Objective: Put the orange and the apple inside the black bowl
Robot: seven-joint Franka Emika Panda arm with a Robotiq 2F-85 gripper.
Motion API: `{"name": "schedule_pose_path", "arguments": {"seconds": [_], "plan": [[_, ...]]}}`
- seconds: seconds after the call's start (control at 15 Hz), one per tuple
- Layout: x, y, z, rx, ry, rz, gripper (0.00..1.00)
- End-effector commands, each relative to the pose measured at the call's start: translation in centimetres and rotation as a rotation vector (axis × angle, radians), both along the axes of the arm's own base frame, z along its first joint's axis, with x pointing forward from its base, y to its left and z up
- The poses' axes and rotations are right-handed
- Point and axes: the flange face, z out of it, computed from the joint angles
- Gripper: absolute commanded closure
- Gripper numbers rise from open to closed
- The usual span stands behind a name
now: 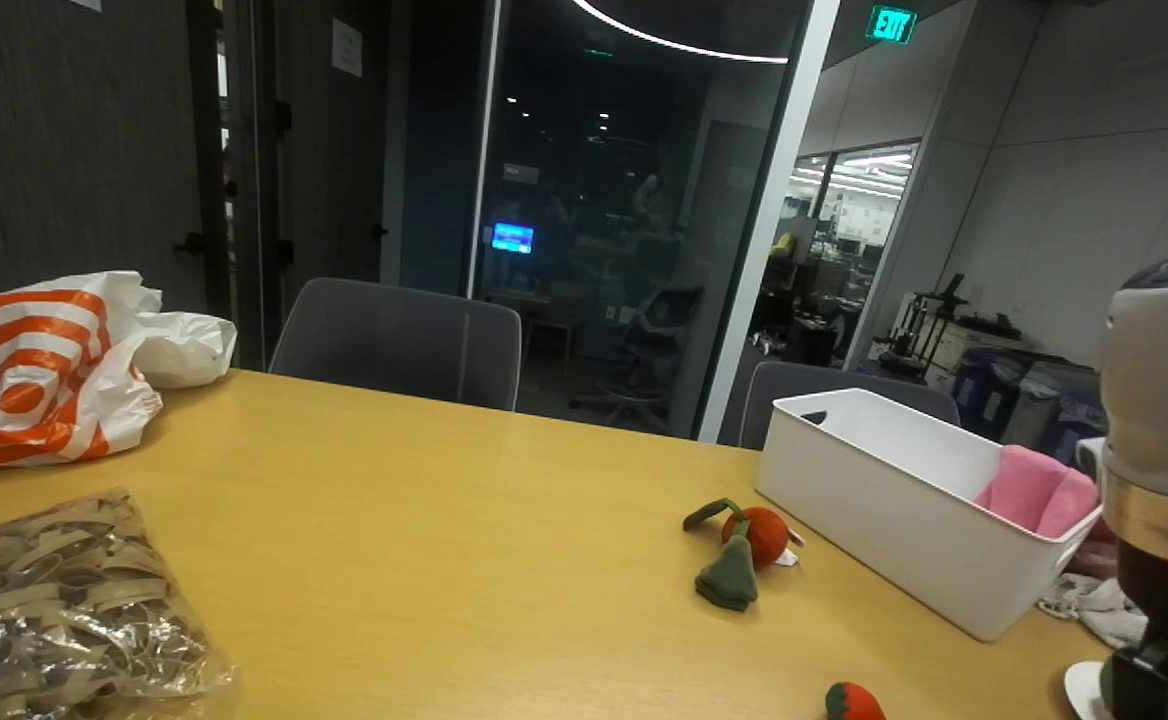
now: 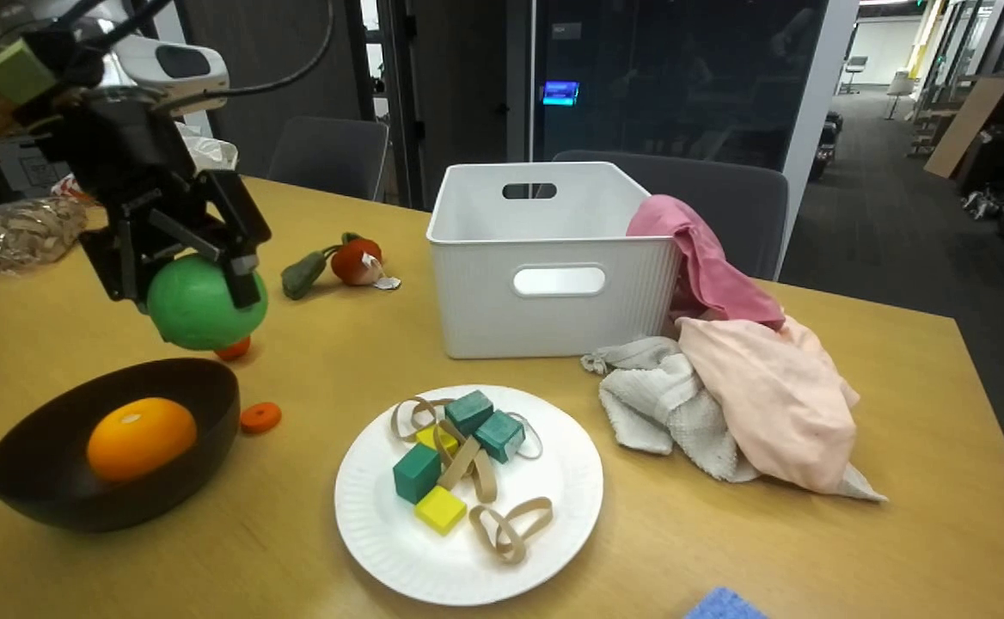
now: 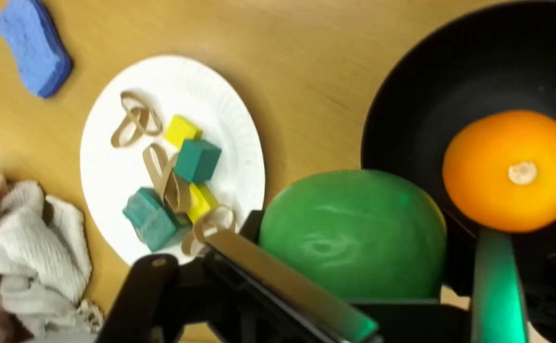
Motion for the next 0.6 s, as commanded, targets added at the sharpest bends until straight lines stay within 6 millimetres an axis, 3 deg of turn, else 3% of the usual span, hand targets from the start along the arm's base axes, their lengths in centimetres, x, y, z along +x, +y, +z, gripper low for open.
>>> {"name": "schedule_pose_path", "arguments": {"seconds": [0.0,0.27,0.53], "plan": [[-1.5,-1.7,-1.5,-0.005,0.109,-0.093,0.93],[-2.1,-2.5,-3.4,0.047,0.178,-0.149,0.93],[-2.3,-2.0,-4.4,0.141,0.215,-0.167,0.92]]}}
